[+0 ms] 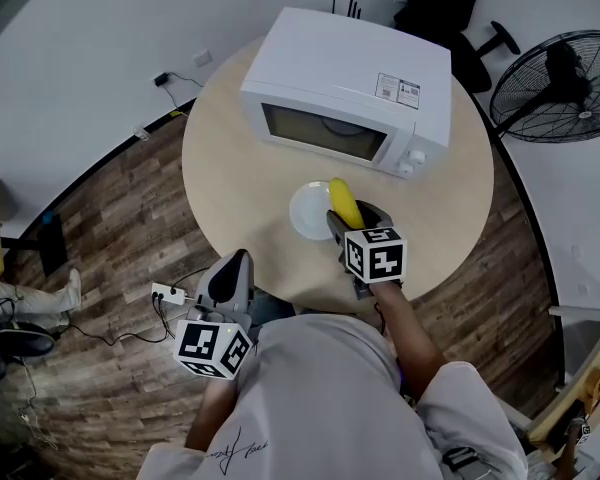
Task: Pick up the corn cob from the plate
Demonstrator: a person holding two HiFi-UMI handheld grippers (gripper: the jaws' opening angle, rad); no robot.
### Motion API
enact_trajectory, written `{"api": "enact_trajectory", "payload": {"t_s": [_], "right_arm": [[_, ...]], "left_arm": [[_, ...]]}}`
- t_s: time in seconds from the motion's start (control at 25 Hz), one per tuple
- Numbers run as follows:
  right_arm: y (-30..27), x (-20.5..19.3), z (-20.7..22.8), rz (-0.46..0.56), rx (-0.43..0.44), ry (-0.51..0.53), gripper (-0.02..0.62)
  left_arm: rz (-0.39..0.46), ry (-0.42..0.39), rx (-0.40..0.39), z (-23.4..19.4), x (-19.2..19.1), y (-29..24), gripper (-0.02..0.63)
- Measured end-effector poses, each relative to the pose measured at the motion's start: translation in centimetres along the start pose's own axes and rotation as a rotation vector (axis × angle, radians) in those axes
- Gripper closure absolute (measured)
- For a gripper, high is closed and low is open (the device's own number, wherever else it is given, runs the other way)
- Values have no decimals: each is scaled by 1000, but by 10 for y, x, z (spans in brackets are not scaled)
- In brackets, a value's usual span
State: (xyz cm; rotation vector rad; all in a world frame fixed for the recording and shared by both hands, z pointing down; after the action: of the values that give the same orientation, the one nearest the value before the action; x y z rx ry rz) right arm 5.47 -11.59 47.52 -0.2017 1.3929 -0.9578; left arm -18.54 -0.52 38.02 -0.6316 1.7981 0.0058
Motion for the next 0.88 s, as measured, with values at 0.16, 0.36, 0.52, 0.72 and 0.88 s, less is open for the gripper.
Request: {"api": "enact_trajectory", "payload": {"t_s": [0.16,0.36,0.52,0.72,0.88], "right_arm": [[7,2,0,24,-4,-12,331],[14,3,0,37,2,-16,331],[21,2,-2,49,11,-28,331],[29,0,-3,60,13,-34,331],[39,4,-5,85,5,-34,331]], "left_arm": [[0,1,1,0,-2,0,615],[-1,3,4,-1,-2,-1,615],[3,7,2,0,-2,-1,615],[1,5,5,0,-3,1,615],[6,11,3,0,-3,3,615]]}}
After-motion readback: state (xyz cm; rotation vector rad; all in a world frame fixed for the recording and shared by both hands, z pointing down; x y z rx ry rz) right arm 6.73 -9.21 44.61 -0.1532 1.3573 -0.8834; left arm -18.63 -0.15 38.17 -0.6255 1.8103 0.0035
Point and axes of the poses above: the fingertips, and each gripper's own axes: y backward along the fingers, z to its right, x out of its top, the point moved 8 cm from there along y, backward along the fingers, and after that the axes turned 3 degrees about y, right-handed, at the moved point
